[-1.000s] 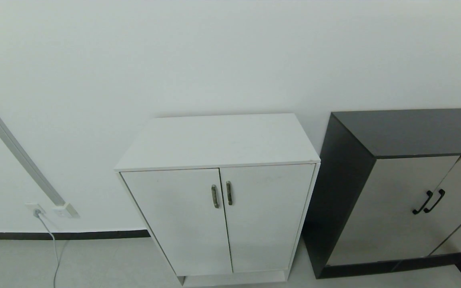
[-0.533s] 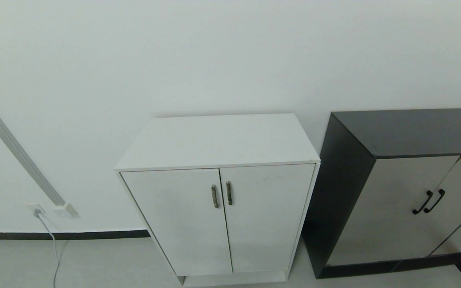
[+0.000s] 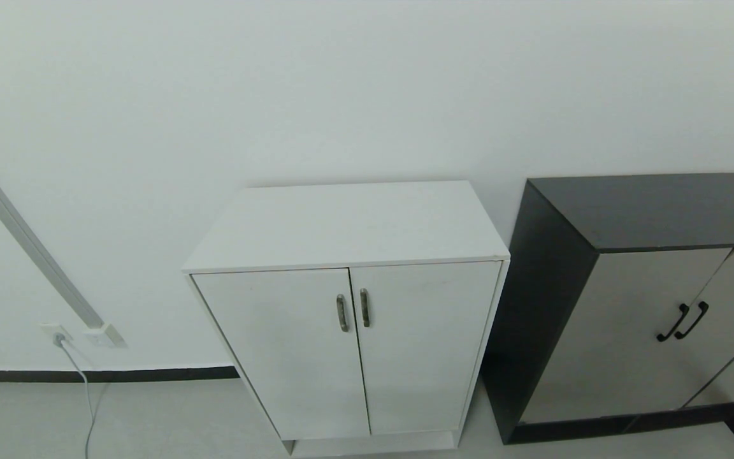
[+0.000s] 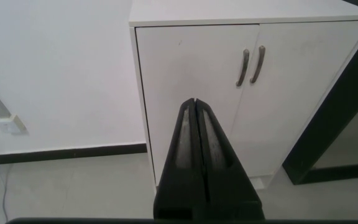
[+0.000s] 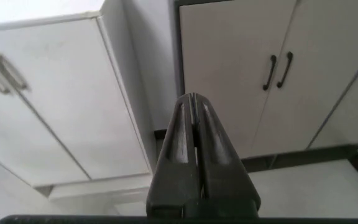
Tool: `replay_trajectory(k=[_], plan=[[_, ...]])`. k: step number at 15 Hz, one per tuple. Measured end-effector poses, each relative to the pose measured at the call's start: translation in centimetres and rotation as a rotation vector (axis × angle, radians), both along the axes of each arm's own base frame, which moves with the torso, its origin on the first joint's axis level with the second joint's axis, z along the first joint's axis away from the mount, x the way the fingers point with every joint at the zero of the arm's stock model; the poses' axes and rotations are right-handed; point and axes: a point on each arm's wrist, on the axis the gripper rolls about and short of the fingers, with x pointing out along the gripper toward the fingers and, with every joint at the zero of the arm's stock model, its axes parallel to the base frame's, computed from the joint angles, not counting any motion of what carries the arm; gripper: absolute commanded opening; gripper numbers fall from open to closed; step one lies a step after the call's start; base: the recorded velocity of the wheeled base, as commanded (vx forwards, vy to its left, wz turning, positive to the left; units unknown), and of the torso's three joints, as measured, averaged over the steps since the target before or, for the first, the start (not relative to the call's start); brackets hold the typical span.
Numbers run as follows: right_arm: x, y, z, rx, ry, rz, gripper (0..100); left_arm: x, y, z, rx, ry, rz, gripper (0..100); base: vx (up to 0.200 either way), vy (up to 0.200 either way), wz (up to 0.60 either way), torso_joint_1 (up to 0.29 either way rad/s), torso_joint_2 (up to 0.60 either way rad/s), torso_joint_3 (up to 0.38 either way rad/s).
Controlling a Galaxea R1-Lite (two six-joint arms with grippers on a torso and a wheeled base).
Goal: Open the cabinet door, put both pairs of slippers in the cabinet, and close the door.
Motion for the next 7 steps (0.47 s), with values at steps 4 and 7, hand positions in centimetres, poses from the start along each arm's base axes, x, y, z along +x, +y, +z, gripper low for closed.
replay_trajectory(k=[4, 7], plan=[[-0.05, 0.00, -0.03, -0.013, -0.005, -0.003, 0, 0.00, 0.00, 0.00, 0.000, 0.000, 0.000, 0, 0.000, 0.000, 0.00, 0.000, 0.00, 0.000], [-0.06, 0.07, -0.04, -0.037, -0.005, 0.030, 0, 0.00, 0.00, 0.00, 0.000, 0.000, 0.000, 0, 0.000, 0.000, 0.00, 0.000, 0.00, 0.000]])
